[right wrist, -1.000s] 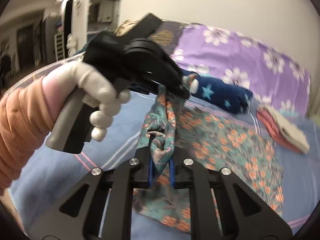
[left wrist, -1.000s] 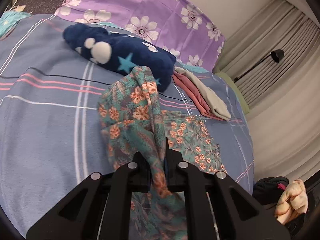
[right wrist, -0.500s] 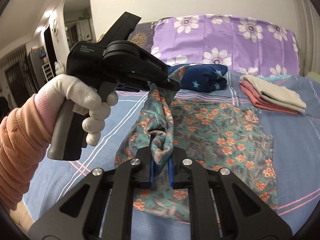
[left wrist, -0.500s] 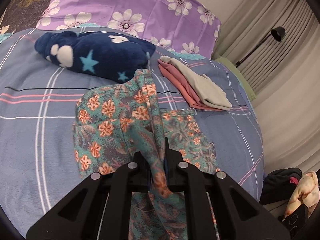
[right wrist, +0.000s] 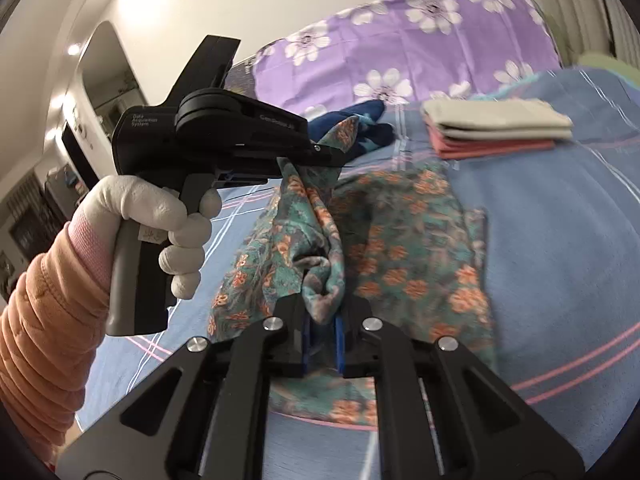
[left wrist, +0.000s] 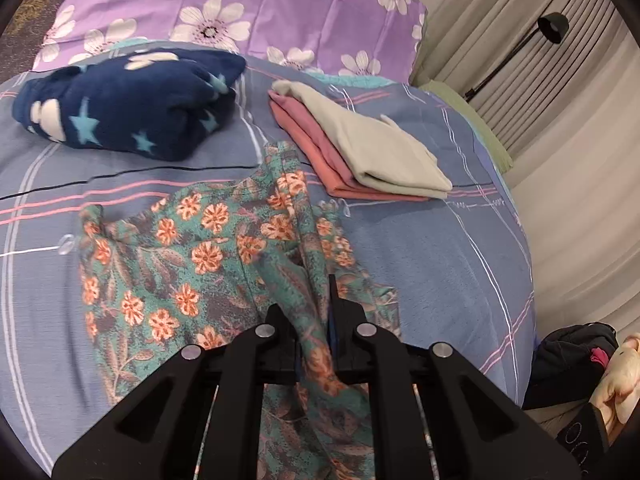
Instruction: Fold small clothes
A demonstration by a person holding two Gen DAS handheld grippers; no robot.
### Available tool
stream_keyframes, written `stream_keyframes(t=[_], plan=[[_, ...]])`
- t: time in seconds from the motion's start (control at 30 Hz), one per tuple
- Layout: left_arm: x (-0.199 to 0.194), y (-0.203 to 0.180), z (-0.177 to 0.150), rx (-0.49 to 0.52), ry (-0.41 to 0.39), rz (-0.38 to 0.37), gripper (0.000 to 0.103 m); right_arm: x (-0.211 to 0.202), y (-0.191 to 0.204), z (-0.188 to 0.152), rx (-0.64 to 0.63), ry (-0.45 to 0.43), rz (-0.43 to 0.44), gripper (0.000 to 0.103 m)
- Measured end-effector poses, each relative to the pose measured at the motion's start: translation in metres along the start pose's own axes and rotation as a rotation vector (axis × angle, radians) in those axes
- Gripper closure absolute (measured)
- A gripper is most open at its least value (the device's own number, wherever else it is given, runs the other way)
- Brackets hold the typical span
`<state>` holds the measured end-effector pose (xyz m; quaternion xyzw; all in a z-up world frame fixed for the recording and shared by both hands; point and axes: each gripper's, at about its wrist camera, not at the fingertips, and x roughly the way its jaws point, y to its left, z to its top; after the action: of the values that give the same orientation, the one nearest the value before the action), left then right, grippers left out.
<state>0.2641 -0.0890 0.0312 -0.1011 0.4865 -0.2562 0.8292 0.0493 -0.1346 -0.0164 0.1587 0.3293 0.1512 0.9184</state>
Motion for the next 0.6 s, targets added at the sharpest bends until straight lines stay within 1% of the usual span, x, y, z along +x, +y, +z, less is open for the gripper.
stream_keyframes(t=[0.1,0.27,0.33,0.4,0.47,0.5,0.6], plan=[[0.013,-0.015,0.001,0.028,0.02,0.004,0.094,-0.004,-0.015,-0.002,0.031,0.004,-0.011,0.095],[0.033,-0.04,-0.001,0.078,0.058,-0.011,0.094,-0.015,-0.032,-0.008,0.058,0.003,-0.036,0.095],[0.043,-0.048,-0.003,0.104,0.079,0.006,0.094,-0.016,-0.038,-0.011,0.066,0.011,-0.045,0.095],[0.056,-0.055,-0.005,0.128,0.097,0.043,0.093,-0.014,-0.046,-0.016,0.084,0.027,-0.057,0.095],[0.064,-0.06,-0.006,0.153,0.105,0.071,0.09,-0.009,-0.056,-0.022,0.118,0.055,-0.061,0.095],[0.066,-0.063,-0.007,0.165,0.103,0.08,0.086,-0.007,-0.061,-0.024,0.133,0.068,-0.061,0.095],[0.052,-0.074,-0.009,0.193,0.046,0.049,0.073,0.0,-0.073,-0.032,0.178,0.108,-0.053,0.094]])
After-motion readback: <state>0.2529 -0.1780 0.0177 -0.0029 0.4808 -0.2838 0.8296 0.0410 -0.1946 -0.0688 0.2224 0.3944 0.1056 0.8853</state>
